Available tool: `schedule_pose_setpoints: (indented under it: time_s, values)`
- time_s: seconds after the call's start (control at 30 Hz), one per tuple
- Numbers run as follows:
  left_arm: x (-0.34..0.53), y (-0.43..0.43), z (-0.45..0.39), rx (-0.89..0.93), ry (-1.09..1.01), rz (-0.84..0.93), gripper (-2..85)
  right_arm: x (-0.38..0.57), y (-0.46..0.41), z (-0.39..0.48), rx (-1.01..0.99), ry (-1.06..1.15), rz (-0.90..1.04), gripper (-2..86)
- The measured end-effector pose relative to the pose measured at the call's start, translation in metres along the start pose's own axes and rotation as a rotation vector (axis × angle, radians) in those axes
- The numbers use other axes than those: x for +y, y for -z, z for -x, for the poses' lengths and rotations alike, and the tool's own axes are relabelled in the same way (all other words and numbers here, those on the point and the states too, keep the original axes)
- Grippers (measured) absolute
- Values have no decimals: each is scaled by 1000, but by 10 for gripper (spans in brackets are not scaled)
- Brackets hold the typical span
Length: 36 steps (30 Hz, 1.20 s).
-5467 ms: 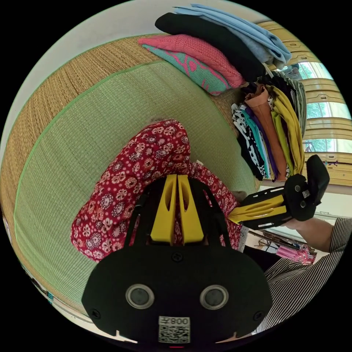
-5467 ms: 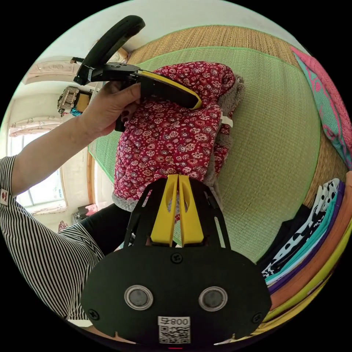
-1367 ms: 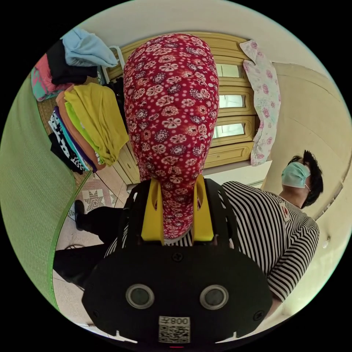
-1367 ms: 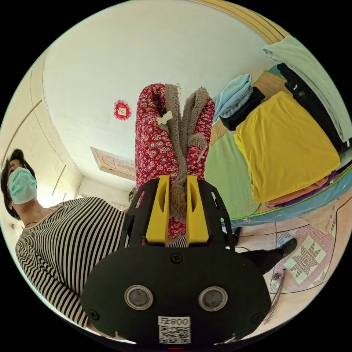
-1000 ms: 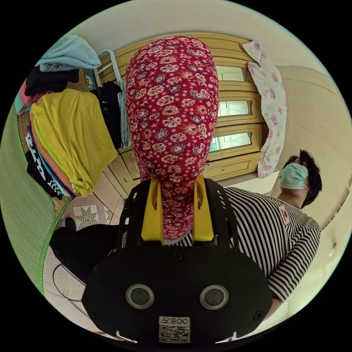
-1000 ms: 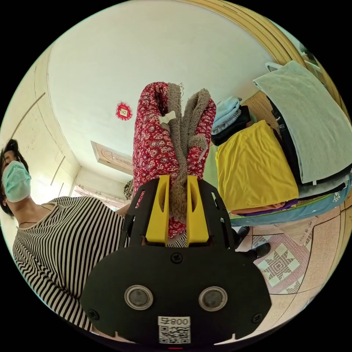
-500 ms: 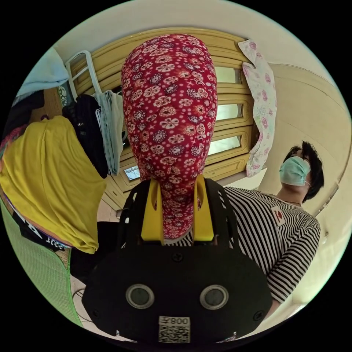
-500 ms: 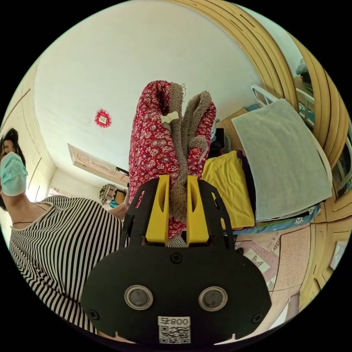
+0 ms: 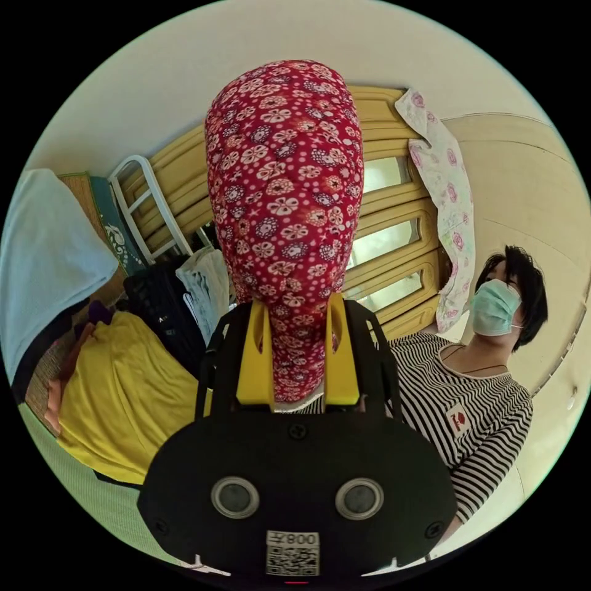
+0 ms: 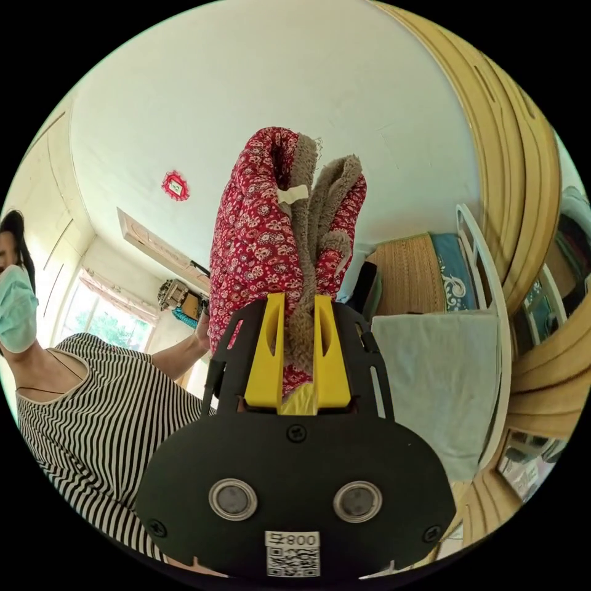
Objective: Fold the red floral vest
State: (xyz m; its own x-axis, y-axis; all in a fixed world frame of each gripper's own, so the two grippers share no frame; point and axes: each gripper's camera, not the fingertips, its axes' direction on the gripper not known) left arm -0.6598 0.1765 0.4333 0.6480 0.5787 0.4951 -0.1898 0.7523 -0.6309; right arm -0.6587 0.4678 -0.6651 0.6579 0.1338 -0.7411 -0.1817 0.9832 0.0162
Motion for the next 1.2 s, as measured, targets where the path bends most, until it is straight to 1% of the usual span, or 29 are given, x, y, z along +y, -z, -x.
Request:
schedule_pose_setpoints:
  time_s: [0.23, 0.4, 0.5, 0.6, 0.7, 0.77, 0.8, 0.87, 0.93, 0.97, 1.03, 1.1, 1.2]
  values:
    - [-108, -44, 31, -61, 52, -87, 136, -145, 31, -73, -38, 61, 74, 74]
    - [-168, -76, 64, -73, 104, -110, 136, -219, 42, -119, -35, 31, 120, 72]
    - [-202, -95, 81, -79, 128, -119, 137, -263, 51, -141, -77, 10, 109, 66]
    - [-238, -116, 100, -174, 169, -90, 138, -308, 47, -155, 35, -9, 174, 65]
    - [-264, -127, 144, -262, 318, -104, 134, -353, 37, -177, 94, -41, 211, 66]
    - [-269, -134, 186, -309, 484, -151, 125, -375, 23, -200, 105, -117, 238, 67]
    - [-270, -137, 194, -333, 509, -146, 121, -387, 10, -212, 93, -147, 262, 67]
    - [-277, -150, 211, -393, 565, -122, 106, -399, -14, -220, 162, -148, 348, 67]
    - [-285, -159, 213, -385, 555, -124, 100, -409, -41, -236, 222, -195, 450, 66]
    - [-290, -165, 212, -387, 551, -121, 97, -412, -43, -240, 214, -208, 459, 65]
    - [-300, -171, 209, -394, 540, -109, 94, -423, -42, -251, 141, -262, 450, 63]
    - [-311, -179, 206, -368, 519, -99, 91, -437, -34, -252, 111, -271, 424, 61]
    - [-333, -190, 194, -315, 448, -116, 88, -473, -10, -234, 103, -218, 367, 59]
